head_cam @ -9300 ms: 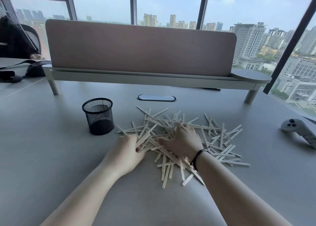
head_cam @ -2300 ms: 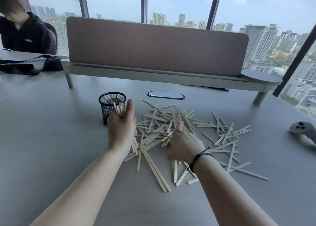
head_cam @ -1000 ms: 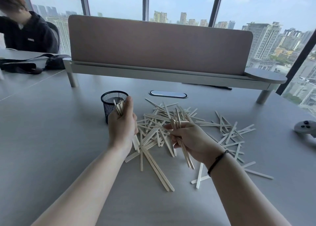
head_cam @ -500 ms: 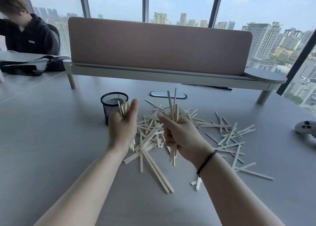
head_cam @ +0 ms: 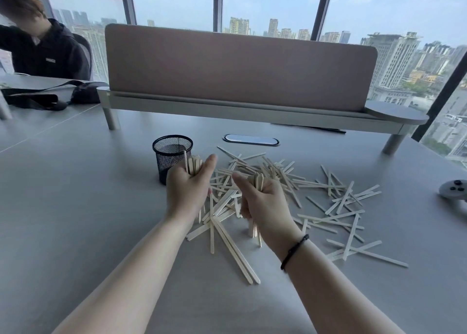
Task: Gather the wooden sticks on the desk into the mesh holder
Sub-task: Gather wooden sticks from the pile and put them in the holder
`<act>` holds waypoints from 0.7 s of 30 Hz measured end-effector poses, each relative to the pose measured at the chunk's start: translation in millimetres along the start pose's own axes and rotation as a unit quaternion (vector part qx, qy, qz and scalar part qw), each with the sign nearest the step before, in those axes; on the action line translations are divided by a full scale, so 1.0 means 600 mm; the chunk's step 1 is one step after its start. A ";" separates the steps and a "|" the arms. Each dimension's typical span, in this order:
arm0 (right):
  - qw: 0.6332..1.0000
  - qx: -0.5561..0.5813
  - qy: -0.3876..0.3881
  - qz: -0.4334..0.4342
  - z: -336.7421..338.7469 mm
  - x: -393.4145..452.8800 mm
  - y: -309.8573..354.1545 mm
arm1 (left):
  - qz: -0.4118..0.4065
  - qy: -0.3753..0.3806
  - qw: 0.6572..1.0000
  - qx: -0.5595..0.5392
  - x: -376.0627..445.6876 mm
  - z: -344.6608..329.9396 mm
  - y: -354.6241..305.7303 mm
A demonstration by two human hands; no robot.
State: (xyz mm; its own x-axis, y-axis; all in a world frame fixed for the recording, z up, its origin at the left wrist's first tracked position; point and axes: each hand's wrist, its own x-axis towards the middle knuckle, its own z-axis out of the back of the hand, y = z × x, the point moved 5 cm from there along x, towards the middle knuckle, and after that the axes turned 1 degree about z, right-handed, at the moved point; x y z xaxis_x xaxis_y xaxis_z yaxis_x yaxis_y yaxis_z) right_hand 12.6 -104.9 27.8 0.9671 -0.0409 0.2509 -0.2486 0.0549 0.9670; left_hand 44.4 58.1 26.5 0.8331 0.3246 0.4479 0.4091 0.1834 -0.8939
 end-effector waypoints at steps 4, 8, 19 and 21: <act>0.999 0.021 -0.040 -0.024 0.005 0.006 -0.011 | 0.046 0.009 0.999 0.004 -0.004 -0.003 0.016; 0.995 0.048 -0.018 -0.082 0.007 0.017 -0.024 | 0.109 0.014 0.993 -0.031 -0.005 -0.007 0.030; 0.970 0.229 -0.020 -0.075 -0.131 0.165 0.091 | 0.149 -0.078 0.962 -0.213 0.160 0.064 -0.077; 0.969 0.239 -0.031 -0.056 -0.162 0.197 0.111 | 0.141 -0.112 0.959 -0.219 0.200 0.081 -0.086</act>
State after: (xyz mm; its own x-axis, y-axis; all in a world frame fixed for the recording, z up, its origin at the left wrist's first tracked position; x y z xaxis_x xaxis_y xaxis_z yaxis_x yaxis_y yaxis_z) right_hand 115.8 -9.1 117.8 0.9880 -0.0799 0.1321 -0.1536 -0.4218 0.8936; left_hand 105.3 132.7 127.3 0.8529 0.5039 0.1361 0.3374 -0.3333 -0.8804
